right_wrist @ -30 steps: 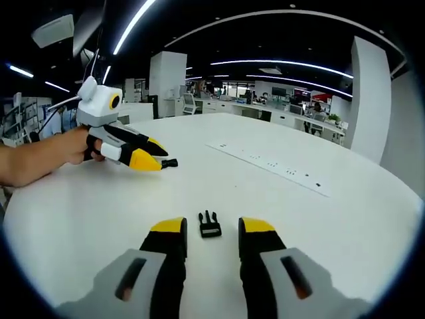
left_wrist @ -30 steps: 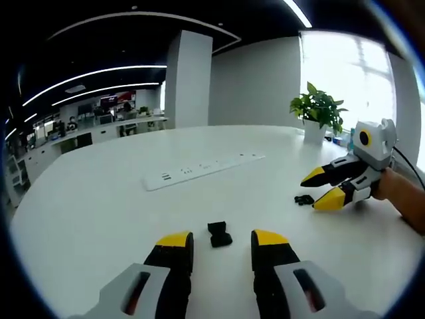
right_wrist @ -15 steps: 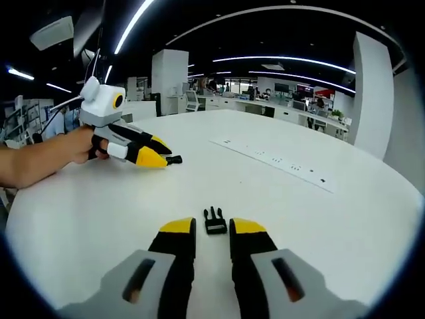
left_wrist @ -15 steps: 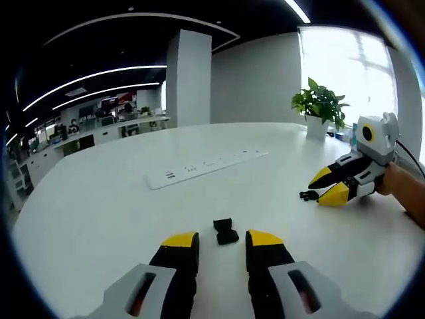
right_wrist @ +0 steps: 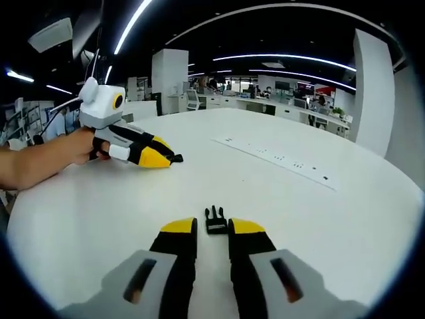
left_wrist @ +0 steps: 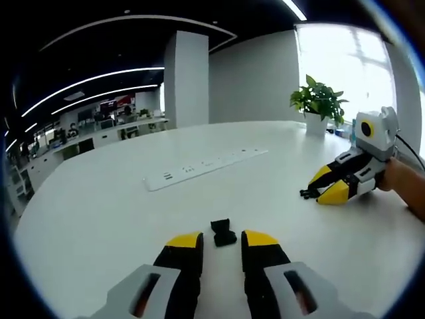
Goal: Snap the two parts of the plastic buckle together until the buckle closes and remains connected.
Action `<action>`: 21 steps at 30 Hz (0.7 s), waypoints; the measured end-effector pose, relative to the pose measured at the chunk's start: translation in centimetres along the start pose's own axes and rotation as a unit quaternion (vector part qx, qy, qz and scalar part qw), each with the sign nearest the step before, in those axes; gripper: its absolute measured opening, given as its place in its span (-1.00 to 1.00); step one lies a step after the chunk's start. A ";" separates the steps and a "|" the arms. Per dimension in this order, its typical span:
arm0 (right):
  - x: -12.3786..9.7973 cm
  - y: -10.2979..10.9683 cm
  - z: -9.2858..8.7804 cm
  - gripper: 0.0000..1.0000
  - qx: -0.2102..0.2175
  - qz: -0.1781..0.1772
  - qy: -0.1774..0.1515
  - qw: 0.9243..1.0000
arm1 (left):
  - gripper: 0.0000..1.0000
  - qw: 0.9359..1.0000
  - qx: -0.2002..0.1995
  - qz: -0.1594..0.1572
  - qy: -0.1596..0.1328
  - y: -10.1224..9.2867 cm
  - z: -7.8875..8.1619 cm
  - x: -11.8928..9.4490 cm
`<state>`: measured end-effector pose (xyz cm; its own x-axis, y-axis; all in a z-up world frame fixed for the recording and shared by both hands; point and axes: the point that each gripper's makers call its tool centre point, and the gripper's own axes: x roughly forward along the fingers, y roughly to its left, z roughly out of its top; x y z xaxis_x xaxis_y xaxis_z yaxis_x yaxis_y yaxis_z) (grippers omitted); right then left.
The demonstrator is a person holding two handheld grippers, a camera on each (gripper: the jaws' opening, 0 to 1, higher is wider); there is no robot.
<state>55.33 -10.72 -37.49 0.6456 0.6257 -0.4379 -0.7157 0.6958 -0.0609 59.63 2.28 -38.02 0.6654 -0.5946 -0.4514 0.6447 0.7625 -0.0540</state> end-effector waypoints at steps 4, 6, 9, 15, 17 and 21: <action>0.1 -0.1 0.0 -0.67 0.002 0.000 0.000 1.000 | -0.65 1.000 0.006 0.005 0.002 0.3 0.0 0.1; 0.1 -0.3 0.1 -0.66 0.003 -0.005 0.000 1.000 | -0.65 1.000 0.006 0.005 0.002 0.3 0.0 0.1; 0.3 -0.4 0.1 -0.69 0.005 -0.007 0.000 1.000 | -0.65 1.000 0.006 0.007 0.001 0.3 0.0 0.3; 0.4 -0.4 0.3 -0.75 0.009 -0.003 0.000 1.000 | -0.72 1.000 0.006 0.006 0.001 0.2 0.0 0.4; 0.4 -0.4 0.3 -0.75 0.008 -0.003 0.000 1.000 | -0.74 1.000 0.005 0.005 0.000 0.3 0.0 0.4; 0.3 -0.3 0.2 -0.76 0.007 -0.004 0.000 1.000 | -0.74 1.000 0.008 -0.004 0.000 -0.1 0.0 0.4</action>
<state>55.84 -10.65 -37.40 0.6507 0.6204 -0.4379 -0.7073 0.7049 -0.0524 59.82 2.00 -38.18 0.6602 -0.6010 -0.4504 0.6565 0.7531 -0.0427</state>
